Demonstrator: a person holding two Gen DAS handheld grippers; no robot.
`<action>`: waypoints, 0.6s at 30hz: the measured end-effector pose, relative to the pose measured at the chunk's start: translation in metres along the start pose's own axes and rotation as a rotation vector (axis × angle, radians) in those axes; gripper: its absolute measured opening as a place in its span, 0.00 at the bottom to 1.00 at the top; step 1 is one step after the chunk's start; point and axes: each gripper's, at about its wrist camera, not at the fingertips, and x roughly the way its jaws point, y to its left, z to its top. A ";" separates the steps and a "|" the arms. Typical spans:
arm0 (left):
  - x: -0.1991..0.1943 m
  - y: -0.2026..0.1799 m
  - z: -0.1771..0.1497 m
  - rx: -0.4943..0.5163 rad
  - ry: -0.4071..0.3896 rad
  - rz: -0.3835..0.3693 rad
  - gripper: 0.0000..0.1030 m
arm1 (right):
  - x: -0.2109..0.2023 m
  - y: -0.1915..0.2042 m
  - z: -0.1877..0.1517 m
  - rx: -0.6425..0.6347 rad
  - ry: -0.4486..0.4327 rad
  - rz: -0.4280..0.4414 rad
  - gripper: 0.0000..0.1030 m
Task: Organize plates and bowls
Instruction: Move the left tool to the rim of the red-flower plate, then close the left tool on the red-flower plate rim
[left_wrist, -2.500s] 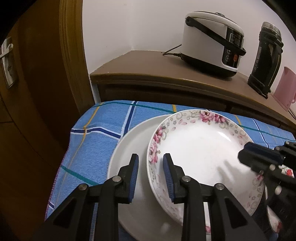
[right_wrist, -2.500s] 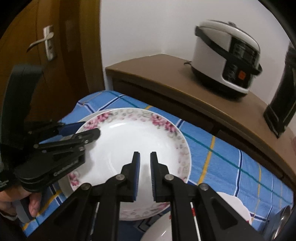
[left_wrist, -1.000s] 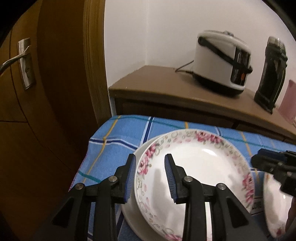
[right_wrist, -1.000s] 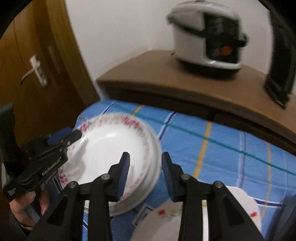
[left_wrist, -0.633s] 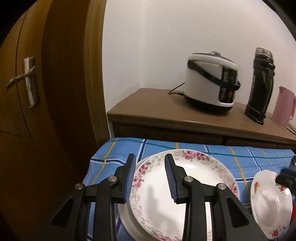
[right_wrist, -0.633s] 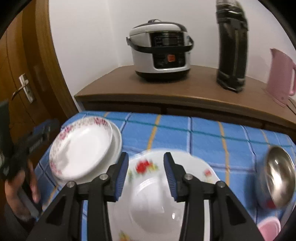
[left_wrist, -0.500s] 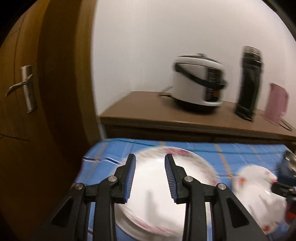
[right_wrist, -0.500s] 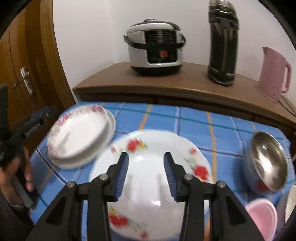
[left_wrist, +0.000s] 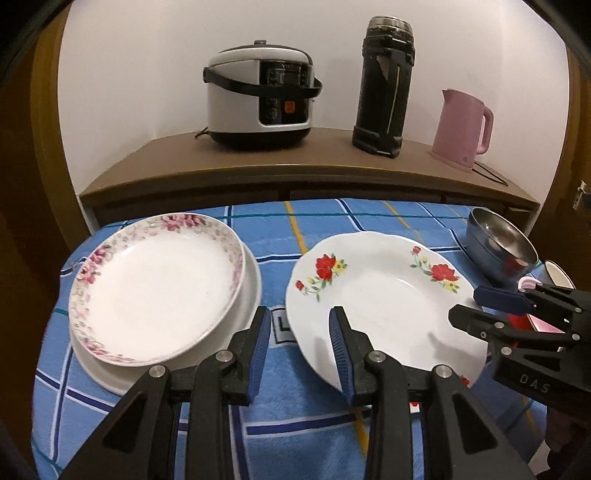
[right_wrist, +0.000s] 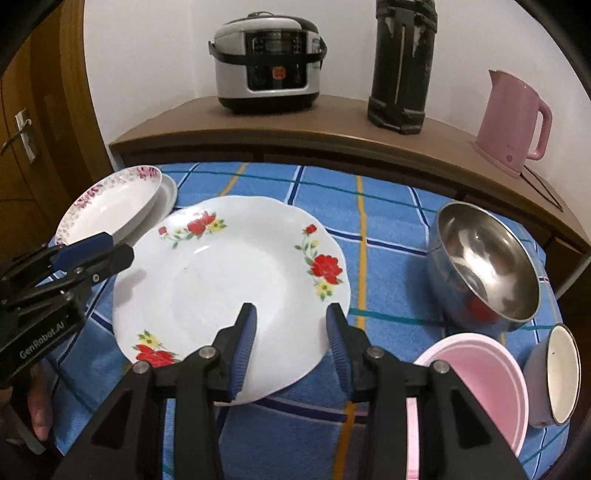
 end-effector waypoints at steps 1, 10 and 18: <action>0.002 -0.002 -0.001 0.003 0.008 -0.002 0.35 | 0.001 0.000 0.001 -0.004 0.004 -0.005 0.38; 0.021 -0.007 -0.003 0.010 0.074 -0.040 0.38 | 0.015 0.004 0.011 -0.054 0.042 -0.016 0.38; 0.028 -0.005 -0.002 -0.003 0.098 -0.070 0.38 | 0.026 0.007 0.019 -0.076 0.074 -0.002 0.38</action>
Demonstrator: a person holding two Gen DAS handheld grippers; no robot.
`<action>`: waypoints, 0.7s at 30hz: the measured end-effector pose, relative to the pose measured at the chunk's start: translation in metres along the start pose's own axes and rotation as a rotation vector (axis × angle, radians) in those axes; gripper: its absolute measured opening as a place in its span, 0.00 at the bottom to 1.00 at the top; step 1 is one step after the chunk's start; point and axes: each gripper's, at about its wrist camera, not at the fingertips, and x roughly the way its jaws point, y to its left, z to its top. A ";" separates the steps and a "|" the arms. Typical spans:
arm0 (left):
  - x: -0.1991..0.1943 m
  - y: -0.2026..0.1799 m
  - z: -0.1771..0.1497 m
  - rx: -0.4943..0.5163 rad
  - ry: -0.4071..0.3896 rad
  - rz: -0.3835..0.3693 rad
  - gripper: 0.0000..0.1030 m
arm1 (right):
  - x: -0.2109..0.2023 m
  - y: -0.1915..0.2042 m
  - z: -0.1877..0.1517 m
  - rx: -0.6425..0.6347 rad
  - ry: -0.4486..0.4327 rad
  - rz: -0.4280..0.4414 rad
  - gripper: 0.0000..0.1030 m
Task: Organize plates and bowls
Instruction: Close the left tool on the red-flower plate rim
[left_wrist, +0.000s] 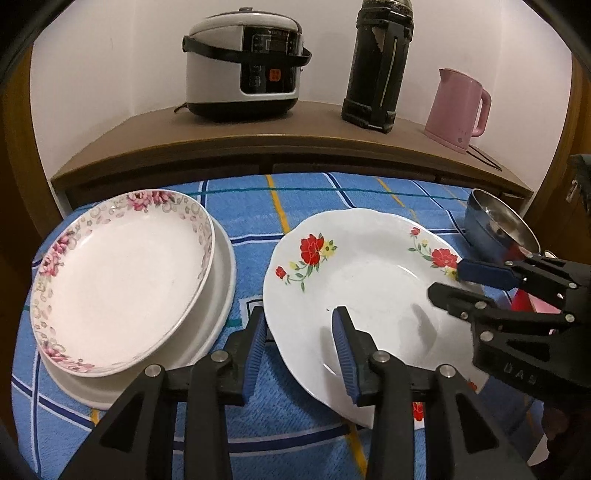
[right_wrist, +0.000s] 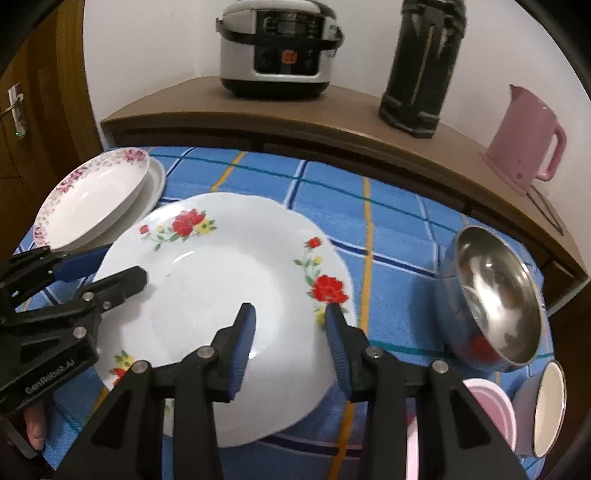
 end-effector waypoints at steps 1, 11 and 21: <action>0.001 0.000 0.000 0.001 0.001 0.001 0.38 | 0.001 0.002 0.000 -0.011 0.001 -0.006 0.37; 0.002 0.002 0.000 -0.009 0.009 -0.023 0.38 | 0.004 -0.014 0.001 0.034 0.020 -0.074 0.38; 0.005 -0.002 -0.001 0.017 0.024 -0.021 0.38 | 0.010 -0.005 -0.003 0.020 0.001 -0.095 0.50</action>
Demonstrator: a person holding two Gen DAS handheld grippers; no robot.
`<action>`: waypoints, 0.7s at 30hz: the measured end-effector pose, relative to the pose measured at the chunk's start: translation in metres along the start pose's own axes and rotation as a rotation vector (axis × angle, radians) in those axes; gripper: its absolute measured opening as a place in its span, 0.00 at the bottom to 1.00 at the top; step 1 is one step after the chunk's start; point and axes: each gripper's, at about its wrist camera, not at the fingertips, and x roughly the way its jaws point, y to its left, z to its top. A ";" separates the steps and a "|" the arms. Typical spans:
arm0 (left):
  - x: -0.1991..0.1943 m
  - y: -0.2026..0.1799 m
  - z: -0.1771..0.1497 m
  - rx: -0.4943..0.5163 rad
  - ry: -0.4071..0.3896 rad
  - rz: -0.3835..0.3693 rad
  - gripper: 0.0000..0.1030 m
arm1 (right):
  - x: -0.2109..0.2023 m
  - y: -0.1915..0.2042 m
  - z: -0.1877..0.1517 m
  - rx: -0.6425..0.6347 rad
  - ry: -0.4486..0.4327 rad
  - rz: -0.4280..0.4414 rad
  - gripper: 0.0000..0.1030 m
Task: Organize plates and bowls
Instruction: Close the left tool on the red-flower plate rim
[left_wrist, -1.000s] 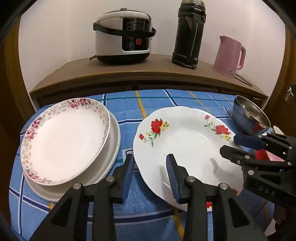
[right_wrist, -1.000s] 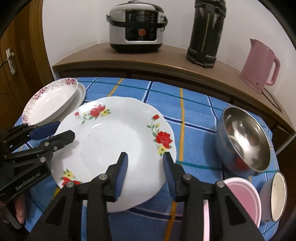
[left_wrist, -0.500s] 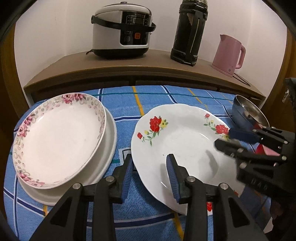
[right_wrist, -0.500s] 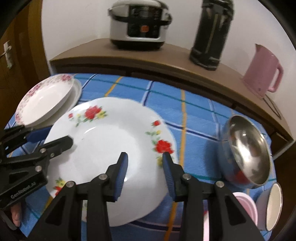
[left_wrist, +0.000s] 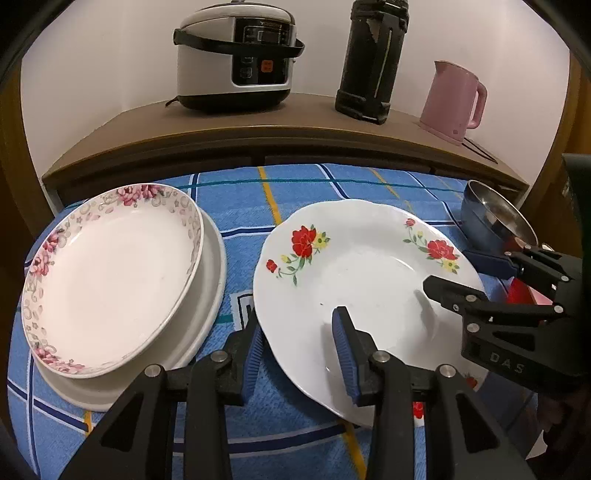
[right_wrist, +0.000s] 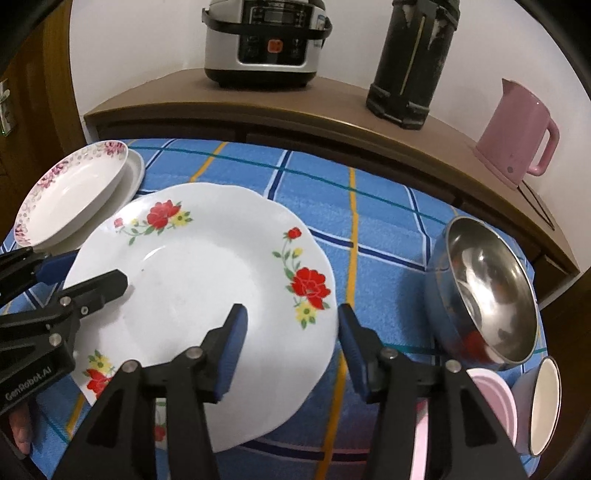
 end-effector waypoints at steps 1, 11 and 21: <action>-0.001 0.000 0.000 0.000 -0.005 -0.004 0.38 | 0.000 -0.002 0.000 0.013 -0.009 0.004 0.48; -0.013 0.009 -0.002 -0.051 -0.065 0.020 0.38 | -0.009 -0.012 0.000 0.099 -0.076 0.103 0.30; -0.027 0.016 -0.003 -0.083 -0.143 0.047 0.38 | -0.018 -0.007 0.002 0.097 -0.105 0.140 0.30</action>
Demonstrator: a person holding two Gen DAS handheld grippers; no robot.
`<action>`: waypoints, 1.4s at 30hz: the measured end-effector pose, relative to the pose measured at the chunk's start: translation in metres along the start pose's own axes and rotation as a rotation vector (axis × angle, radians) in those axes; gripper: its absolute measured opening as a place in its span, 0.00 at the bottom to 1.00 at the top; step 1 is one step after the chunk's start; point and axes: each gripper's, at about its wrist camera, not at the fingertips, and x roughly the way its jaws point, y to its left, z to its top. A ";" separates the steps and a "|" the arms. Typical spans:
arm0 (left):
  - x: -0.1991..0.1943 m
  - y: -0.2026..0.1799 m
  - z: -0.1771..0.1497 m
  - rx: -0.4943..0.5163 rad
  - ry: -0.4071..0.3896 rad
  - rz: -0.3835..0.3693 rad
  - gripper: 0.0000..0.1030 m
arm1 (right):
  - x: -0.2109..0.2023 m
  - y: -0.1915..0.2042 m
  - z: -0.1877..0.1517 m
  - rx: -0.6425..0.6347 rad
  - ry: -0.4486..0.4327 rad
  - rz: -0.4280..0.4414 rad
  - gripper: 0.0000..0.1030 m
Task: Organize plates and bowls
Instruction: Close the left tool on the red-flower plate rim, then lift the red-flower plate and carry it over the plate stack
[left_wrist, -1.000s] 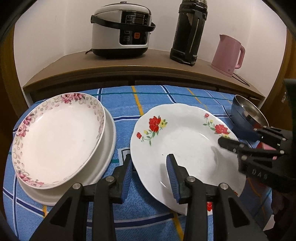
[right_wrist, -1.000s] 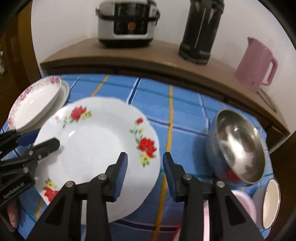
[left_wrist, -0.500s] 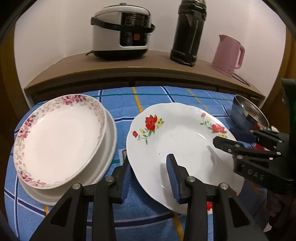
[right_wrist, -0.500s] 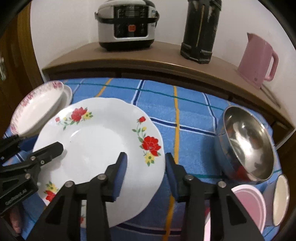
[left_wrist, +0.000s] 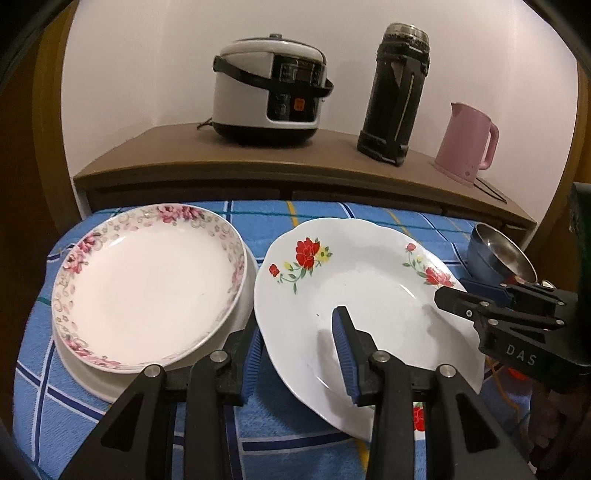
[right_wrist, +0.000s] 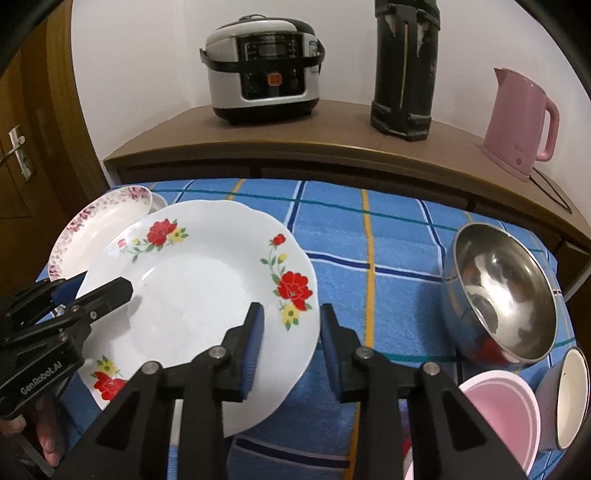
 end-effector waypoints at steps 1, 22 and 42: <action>-0.002 0.000 0.000 0.002 -0.010 0.008 0.38 | -0.001 0.001 0.001 -0.001 -0.004 0.002 0.30; -0.028 0.019 0.013 -0.045 -0.112 0.099 0.38 | -0.024 0.025 0.019 -0.050 -0.111 0.077 0.30; -0.061 0.064 0.040 -0.089 -0.211 0.213 0.38 | -0.033 0.072 0.055 -0.130 -0.207 0.151 0.30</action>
